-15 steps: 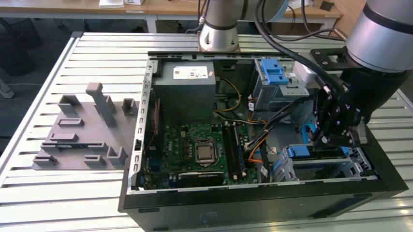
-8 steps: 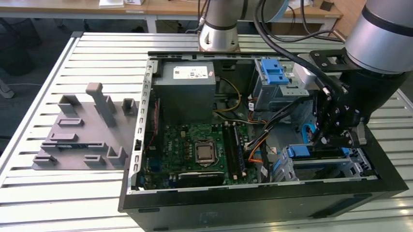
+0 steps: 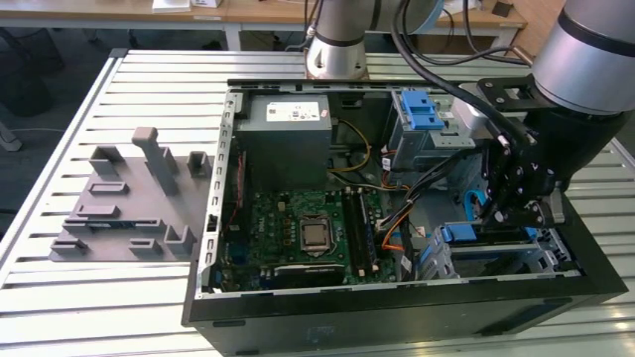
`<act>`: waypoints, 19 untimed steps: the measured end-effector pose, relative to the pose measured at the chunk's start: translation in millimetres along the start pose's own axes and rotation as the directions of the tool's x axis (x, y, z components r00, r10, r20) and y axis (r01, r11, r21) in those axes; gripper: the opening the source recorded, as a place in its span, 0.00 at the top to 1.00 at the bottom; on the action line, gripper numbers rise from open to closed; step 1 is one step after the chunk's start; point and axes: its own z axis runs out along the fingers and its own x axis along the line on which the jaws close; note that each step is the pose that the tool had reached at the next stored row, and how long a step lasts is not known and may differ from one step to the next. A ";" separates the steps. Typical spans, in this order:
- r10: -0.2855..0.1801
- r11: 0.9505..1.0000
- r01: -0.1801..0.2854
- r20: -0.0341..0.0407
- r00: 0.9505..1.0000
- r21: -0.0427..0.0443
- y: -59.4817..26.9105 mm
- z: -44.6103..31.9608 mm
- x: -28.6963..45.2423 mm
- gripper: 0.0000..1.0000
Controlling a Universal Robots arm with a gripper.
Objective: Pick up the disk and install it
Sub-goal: 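Insert the second disk wire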
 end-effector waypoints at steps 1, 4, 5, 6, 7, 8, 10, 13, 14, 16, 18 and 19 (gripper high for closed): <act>0.000 1.000 0.000 0.000 1.000 0.000 -0.1 0.1 0.1 0.84; 0.000 1.000 0.000 0.001 1.000 0.000 -0.5 0.3 0.9 0.84; 0.000 1.000 0.000 0.002 1.000 0.000 -0.5 0.4 1.1 0.84; 0.000 1.000 0.000 0.002 1.000 0.000 -0.6 0.6 1.4 0.84; 0.000 1.000 0.000 0.003 1.000 0.000 -0.6 0.7 1.7 0.84; 0.000 1.000 0.000 0.003 1.000 0.000 -0.7 0.8 2.1 0.84; 0.000 1.000 0.000 0.003 1.000 0.000 -0.7 1.2 2.7 0.84; 0.000 1.000 0.000 0.003 1.000 0.000 -0.8 1.4 2.7 0.84; 0.000 1.000 0.000 0.003 1.000 0.000 -1.1 1.5 2.7 0.84; 0.000 1.000 0.000 0.004 1.000 0.000 -1.5 1.6 2.7 0.84; 0.000 1.000 0.000 0.004 1.000 0.000 -1.8 1.7 2.7 0.84; 0.000 1.000 0.000 0.005 1.000 0.000 -1.8 1.8 2.7 0.84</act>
